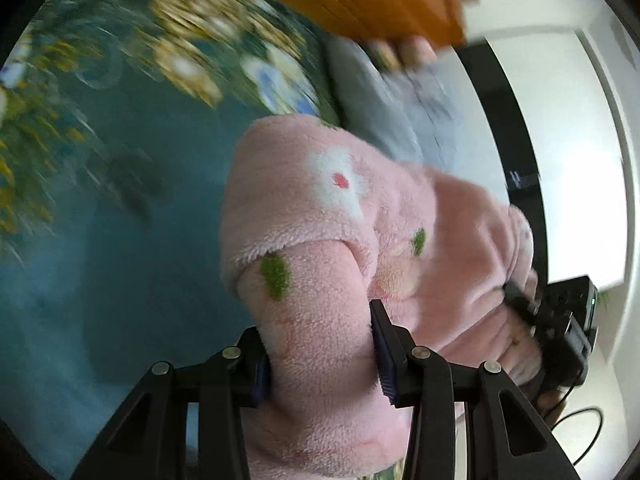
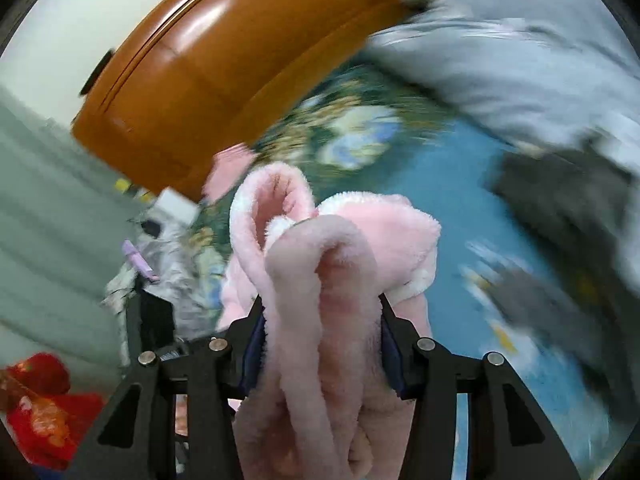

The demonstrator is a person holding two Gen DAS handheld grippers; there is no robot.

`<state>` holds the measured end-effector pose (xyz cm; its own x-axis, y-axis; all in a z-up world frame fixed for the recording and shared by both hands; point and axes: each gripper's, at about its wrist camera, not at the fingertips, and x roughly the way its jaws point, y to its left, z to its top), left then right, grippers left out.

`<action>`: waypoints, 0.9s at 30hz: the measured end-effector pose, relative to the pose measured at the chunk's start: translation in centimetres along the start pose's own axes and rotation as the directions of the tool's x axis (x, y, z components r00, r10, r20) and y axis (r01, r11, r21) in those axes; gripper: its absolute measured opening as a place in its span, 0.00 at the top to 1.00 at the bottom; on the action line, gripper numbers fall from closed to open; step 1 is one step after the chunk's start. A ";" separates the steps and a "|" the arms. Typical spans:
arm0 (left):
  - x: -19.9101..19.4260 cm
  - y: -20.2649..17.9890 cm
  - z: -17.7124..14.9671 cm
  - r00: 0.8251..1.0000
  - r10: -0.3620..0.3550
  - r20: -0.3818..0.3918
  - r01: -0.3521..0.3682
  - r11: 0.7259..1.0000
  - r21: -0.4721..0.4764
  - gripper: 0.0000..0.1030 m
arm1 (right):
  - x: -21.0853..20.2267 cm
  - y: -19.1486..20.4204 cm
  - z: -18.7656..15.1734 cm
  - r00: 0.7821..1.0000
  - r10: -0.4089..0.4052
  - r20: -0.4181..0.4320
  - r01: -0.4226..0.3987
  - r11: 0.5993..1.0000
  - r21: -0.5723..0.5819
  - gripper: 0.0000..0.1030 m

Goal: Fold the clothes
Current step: 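Carry the fleece bundle with both tools toward the wooden headboard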

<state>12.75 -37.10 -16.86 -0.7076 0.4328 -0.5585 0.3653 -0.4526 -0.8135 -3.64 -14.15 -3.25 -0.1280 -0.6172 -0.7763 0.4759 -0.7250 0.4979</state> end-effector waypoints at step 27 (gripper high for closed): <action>-2.1 14.7 17.5 0.966 0.172 0.191 -0.139 0.975 -0.174 0.53 | 30.6 5.3 23.0 0.970 0.008 -0.244 -0.069 0.968 -0.242 0.33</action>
<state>9.00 -58.30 -24.85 -0.7367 0.1918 -0.6485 0.5595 -0.3657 -0.7438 -25.04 -43.93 -15.44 0.0921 -0.5299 -0.8431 0.6800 -0.5850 0.4419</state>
